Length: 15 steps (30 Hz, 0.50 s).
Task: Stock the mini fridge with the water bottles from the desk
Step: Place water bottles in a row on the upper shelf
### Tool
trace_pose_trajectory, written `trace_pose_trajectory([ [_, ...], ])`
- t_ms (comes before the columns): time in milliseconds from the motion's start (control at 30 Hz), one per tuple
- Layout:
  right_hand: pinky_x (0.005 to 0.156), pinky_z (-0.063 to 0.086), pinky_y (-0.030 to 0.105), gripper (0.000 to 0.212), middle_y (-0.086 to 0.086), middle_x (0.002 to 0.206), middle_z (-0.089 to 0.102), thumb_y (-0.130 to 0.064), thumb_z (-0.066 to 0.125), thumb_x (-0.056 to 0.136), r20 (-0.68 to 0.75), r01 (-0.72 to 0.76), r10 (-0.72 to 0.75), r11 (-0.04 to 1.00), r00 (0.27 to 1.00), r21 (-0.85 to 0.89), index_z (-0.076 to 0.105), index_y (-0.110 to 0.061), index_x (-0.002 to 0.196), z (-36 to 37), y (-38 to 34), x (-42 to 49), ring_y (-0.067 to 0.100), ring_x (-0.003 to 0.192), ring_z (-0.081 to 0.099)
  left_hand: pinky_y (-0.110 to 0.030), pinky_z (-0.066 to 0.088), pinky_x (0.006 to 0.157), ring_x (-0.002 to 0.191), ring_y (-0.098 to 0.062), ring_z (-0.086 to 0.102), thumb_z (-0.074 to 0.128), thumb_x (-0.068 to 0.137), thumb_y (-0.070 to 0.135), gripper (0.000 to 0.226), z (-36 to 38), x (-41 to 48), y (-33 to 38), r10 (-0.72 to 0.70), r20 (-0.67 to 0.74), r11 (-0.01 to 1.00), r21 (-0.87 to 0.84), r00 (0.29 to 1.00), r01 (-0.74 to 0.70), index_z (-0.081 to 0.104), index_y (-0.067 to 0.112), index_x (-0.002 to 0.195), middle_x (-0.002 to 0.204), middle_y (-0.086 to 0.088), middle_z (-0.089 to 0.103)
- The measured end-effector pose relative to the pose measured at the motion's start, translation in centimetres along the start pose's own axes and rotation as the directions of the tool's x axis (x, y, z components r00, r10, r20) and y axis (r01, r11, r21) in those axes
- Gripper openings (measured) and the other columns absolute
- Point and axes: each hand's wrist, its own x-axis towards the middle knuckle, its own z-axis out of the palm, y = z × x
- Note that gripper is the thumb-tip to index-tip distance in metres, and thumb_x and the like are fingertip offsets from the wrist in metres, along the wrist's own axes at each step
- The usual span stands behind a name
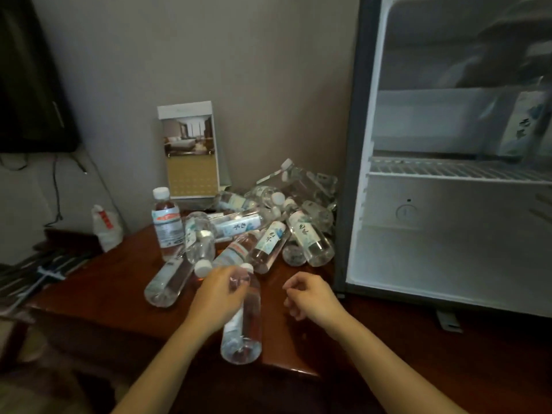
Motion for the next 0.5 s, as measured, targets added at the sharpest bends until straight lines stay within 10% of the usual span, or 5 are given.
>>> trace_pose_trajectory([
  [300,0.078,0.054,0.038,0.01,0.009,0.093,0.067,-0.021,0.053,0.091,0.011,-0.16,0.164,0.946,0.986,0.281,0.059,-0.02,0.083,5.9,-0.9,0.5,0.024,0.085,0.066,-0.031,0.043,0.088,0.107,-0.021,0.058,0.043,0.097,0.025,0.027,2.3,-2.1,-3.0,-0.278,0.022,0.924,-0.267,0.96,0.274,0.057,0.015,0.117,0.114,-0.005,0.064],
  [500,0.05,0.047,0.01,0.009,0.0,0.084,0.067,-0.026,0.063,0.087,0.146,-0.164,0.115,0.905,0.983,0.392,0.063,-0.018,0.091,3.4,-2.0,-1.1,0.007,0.07,0.062,-0.038,0.043,0.102,0.118,-0.013,0.053,0.044,0.096,0.014,0.038,4.0,-1.9,-2.8,-0.14,0.048,0.928,-0.341,0.989,0.148,0.05,0.021,0.133,0.127,0.002,0.058],
])
